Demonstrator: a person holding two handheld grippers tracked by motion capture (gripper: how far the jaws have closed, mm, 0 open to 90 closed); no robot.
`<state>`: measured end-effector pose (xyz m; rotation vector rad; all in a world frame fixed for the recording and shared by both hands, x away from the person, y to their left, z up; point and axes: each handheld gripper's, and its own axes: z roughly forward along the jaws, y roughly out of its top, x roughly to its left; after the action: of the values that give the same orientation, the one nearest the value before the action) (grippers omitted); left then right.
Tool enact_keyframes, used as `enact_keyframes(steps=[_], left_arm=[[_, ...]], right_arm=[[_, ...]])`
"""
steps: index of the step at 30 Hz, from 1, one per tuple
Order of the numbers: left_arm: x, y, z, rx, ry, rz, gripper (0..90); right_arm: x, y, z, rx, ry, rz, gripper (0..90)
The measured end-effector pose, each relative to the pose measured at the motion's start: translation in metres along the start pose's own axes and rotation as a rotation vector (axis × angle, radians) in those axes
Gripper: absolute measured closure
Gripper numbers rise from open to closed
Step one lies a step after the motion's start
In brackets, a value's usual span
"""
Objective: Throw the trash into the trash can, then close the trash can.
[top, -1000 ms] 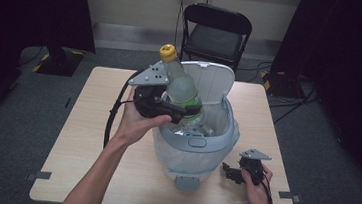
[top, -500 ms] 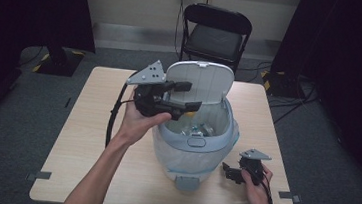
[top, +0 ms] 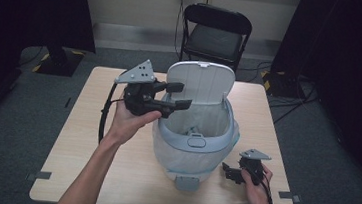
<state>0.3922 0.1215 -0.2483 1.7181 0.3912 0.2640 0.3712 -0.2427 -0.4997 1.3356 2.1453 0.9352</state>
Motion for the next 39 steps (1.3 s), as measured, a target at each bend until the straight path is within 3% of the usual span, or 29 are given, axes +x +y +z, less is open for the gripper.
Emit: enact_keyframes(steps=[2,4,12,21,31,39], left_arm=[[0.003,-0.002,-0.003,0.007,0.015,-0.004,43.2],[0.006,-0.006,-0.007,-0.007,0.007,-0.048,44.0],[0.017,-0.015,-0.021,-0.011,0.045,-0.071,44.8],[0.031,-0.024,-0.038,0.001,0.152,-0.065,37.8],[0.046,-0.031,-0.058,0.007,0.242,-0.086,34.7],[0.069,-0.032,-0.054,0.021,0.295,-0.108,33.7]], right_arm=[[0.000,0.000,0.000,-0.001,0.000,-0.001,15.5],[0.000,0.000,0.000,0.000,0.000,0.000,15.5],[0.000,0.000,0.000,0.000,0.001,-0.001,15.2],[0.000,0.000,0.000,0.000,0.001,-0.001,15.2],[0.000,0.000,0.000,0.001,0.001,-0.001,15.2],[0.000,0.000,0.000,0.003,0.003,0.003,15.1]])
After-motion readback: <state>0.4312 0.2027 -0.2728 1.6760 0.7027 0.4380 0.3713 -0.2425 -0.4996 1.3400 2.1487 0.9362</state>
